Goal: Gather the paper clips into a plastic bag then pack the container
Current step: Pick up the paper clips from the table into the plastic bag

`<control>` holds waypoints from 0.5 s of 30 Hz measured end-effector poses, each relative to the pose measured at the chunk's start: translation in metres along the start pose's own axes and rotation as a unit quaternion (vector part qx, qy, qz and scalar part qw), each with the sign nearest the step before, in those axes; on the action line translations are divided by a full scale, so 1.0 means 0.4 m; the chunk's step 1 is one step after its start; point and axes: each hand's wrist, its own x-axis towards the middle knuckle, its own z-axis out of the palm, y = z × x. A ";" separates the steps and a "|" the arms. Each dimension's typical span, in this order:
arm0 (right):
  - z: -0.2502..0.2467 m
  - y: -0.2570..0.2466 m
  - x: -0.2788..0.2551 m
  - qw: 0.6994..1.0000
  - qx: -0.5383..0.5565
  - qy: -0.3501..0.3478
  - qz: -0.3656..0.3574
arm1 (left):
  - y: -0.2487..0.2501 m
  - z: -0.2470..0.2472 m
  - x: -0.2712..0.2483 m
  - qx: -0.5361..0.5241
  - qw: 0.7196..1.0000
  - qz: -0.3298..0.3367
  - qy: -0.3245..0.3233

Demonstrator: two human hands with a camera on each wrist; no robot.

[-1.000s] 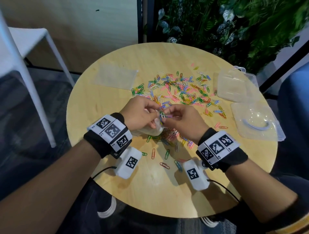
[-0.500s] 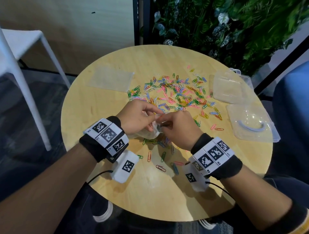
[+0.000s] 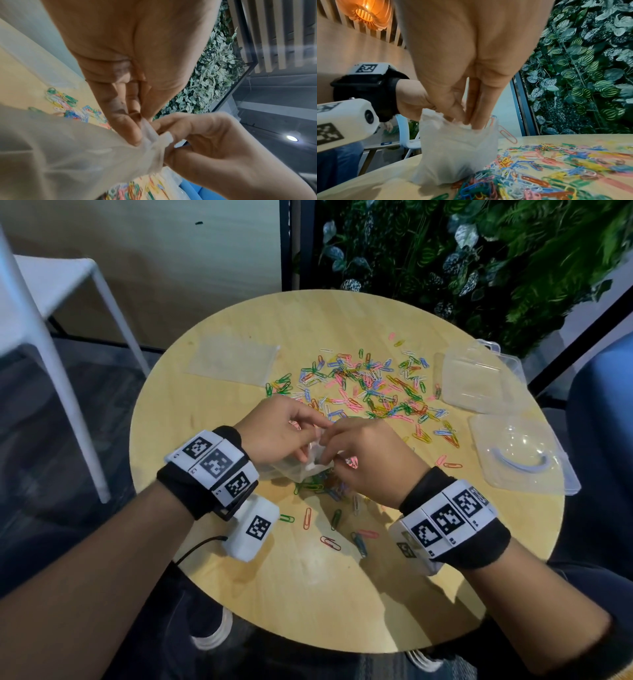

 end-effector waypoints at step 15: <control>0.142 -0.075 -0.064 0.936 -0.219 -0.262 -0.090 | -0.043 -0.137 0.011 0.017 0.995 0.008 0.098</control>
